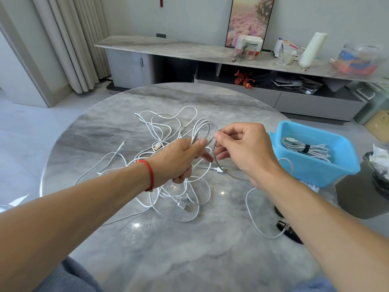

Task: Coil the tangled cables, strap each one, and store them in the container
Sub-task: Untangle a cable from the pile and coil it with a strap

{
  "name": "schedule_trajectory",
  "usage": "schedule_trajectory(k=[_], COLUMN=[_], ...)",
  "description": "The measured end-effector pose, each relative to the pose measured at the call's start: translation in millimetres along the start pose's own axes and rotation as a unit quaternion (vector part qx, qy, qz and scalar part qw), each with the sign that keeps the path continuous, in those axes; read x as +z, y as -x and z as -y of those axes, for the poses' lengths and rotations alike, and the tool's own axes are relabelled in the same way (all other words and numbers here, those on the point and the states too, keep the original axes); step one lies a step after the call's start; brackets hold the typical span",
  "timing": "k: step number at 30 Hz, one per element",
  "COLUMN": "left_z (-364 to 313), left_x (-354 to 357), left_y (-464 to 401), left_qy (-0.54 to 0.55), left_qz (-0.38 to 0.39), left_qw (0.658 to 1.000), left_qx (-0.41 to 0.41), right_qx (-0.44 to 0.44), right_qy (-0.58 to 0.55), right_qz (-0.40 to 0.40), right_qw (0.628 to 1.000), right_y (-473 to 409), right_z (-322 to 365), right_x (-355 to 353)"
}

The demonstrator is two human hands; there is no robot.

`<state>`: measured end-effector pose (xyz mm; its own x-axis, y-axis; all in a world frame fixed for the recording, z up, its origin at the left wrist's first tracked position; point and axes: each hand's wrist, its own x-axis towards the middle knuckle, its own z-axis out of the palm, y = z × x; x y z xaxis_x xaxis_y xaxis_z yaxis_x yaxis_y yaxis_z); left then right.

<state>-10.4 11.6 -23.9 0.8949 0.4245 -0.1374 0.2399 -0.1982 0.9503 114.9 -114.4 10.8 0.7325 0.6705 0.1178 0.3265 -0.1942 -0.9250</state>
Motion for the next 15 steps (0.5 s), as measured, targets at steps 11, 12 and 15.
schedule_trajectory(k=[11,12,15], left_z=[-4.5,-3.9,-3.6], left_x=[12.6,12.8,13.4], left_y=[-0.2,-0.1,-1.4], left_qy=[0.189,0.192,0.180], left_qz=[0.062,0.065,0.077], left_qw=[0.979,0.979,0.980], left_qx=[-0.038,-0.036,-0.031], right_qx=[-0.039,-0.041,-0.056], right_qy=[-0.021,-0.025,-0.013], right_qz=[-0.020,-0.018,-0.017], right_qw=[0.999,0.999,0.998], right_y=[-1.4,-0.9,-1.1], right_z=[4.3,4.1,3.2], right_x=[1.3,0.7,-1.2])
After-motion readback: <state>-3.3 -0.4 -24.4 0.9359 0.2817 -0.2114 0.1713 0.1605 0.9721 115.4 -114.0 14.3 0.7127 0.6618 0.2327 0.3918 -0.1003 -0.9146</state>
